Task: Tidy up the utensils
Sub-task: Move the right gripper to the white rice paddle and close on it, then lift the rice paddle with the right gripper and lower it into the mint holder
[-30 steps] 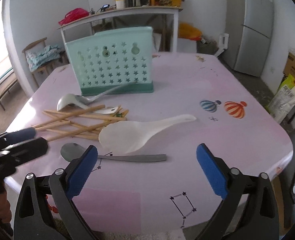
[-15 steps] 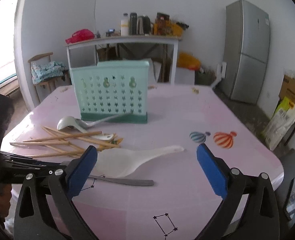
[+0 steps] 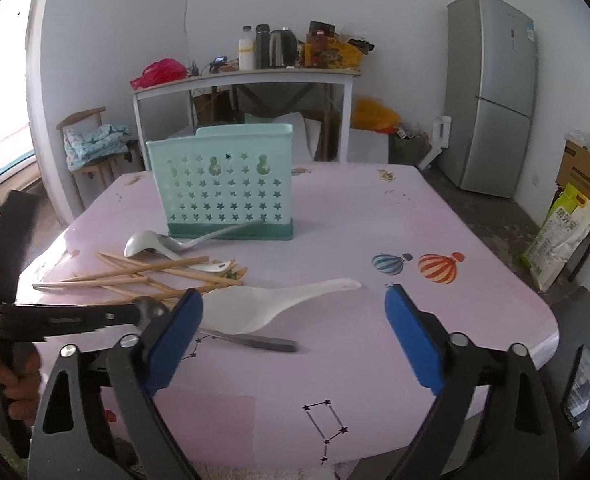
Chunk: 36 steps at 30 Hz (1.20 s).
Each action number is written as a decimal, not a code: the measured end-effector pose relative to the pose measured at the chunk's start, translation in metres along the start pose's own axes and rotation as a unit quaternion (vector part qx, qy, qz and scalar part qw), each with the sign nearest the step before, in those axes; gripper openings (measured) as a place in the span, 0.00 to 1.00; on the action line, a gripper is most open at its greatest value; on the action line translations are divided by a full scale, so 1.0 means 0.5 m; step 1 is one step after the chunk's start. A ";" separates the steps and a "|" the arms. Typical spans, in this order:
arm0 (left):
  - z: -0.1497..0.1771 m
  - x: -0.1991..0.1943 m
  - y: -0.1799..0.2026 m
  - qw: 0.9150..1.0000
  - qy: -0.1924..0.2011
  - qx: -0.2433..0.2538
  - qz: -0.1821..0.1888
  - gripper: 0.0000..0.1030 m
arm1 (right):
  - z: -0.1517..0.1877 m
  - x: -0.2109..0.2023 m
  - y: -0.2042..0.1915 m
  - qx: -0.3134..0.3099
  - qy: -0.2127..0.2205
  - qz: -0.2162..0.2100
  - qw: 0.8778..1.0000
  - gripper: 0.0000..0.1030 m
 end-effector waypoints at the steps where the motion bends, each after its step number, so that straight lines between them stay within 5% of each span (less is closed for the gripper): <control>1: -0.002 -0.009 -0.004 1.000 0.003 -0.002 -0.002 0.02 | 0.000 0.000 0.001 -0.001 0.000 0.002 1.000 0.75; 10: -0.026 -0.154 -0.069 0.997 0.065 -0.038 -0.015 0.00 | 0.011 0.057 -0.067 -0.083 -0.038 -0.032 0.995 0.43; 17: -0.049 -0.234 -0.140 0.992 0.101 -0.073 -0.028 0.01 | 0.060 0.107 -0.148 -0.189 -0.089 -0.062 0.976 0.39; 23: -0.073 -0.278 -0.170 0.987 0.133 -0.091 -0.028 0.01 | 0.085 0.149 -0.175 -0.249 -0.111 -0.025 0.962 0.33; 28: -0.099 -0.317 -0.176 0.983 0.162 -0.085 -0.024 0.01 | 0.101 0.181 -0.181 -0.282 -0.135 0.008 0.950 0.09; 36: -0.207 -0.393 -0.153 0.969 0.241 -0.048 -0.020 0.01 | 0.062 0.140 -0.175 -0.256 -0.122 0.004 0.959 0.05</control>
Point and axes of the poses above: each gripper's, at about its wrist camera, not at the fingertips, and x roughly the way its jaws point, y to its right, z to its underside, the point moved 6 cm from there along x, roughly the way its jaws point, and after that the axes turned 7 degrees about -z, right-handed, at the moved point
